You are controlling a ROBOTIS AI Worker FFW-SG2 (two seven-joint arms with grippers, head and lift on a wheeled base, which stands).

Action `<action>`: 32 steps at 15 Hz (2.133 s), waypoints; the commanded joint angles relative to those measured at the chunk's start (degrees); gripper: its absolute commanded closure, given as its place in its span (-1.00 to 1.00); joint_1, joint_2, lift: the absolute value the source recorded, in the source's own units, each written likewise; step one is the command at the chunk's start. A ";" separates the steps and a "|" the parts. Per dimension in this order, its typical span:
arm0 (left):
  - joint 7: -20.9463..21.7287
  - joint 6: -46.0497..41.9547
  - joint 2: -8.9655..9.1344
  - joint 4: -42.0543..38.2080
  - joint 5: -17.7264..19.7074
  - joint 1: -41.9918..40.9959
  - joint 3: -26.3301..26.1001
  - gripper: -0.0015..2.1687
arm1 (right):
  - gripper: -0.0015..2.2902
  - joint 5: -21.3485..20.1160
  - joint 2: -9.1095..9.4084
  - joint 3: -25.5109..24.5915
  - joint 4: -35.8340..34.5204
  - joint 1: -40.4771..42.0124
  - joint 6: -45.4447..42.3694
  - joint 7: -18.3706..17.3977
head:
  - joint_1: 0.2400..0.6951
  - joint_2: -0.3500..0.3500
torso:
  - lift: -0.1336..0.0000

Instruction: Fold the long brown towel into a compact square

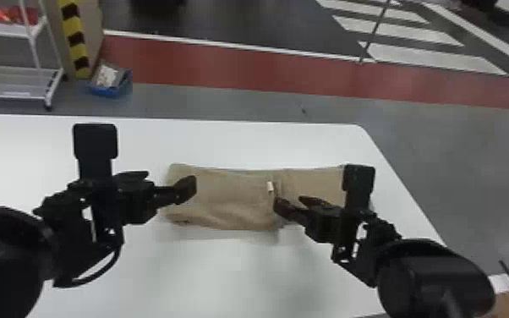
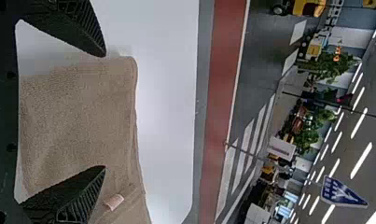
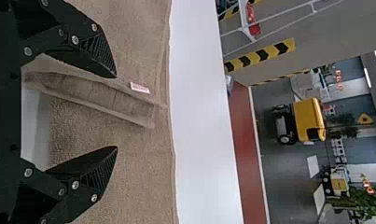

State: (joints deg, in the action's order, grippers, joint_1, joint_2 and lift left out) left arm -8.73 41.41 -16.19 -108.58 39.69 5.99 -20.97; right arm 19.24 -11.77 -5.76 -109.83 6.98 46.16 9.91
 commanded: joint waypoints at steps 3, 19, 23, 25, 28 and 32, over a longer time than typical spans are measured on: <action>1.26 0.03 -0.51 -1.19 0.39 -2.47 2.43 -0.97 | -0.65 -0.87 0.61 1.89 -0.65 -1.80 4.43 -2.79 | 1.00 -0.60 | -0.80; 1.61 0.21 -1.39 -4.27 -0.49 -4.93 3.83 -0.97 | -0.48 -0.87 0.70 4.44 9.28 -10.85 8.29 -3.14 | 1.00 -0.50 | -0.80; 1.61 0.21 -1.48 -4.79 -0.23 -5.02 4.19 -0.97 | -0.33 -0.70 0.70 4.35 9.28 -11.73 9.52 -2.61 | 1.00 -0.49 | -0.80; 2.05 0.21 -1.39 -4.79 0.04 -5.11 4.63 -0.97 | -0.33 -0.61 0.70 4.18 9.28 -11.82 10.23 -2.44 | 1.00 -0.48 | -0.80; 2.05 0.21 -1.39 -4.79 0.04 -5.11 4.63 -0.97 | -0.02 0.89 0.70 3.83 8.58 -11.20 10.93 -2.00 | 1.00 -0.48 | -0.80; 2.14 0.21 -1.39 -4.44 0.04 -5.02 5.33 -0.97 | 0.06 2.38 1.93 3.74 2.07 -11.11 11.63 -1.29 | 1.00 -0.43 | -0.80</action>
State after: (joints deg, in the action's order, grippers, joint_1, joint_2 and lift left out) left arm -6.59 41.62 -17.57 -113.21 39.78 0.92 -15.93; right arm 21.12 -10.62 -1.82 -105.46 -3.76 57.12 8.70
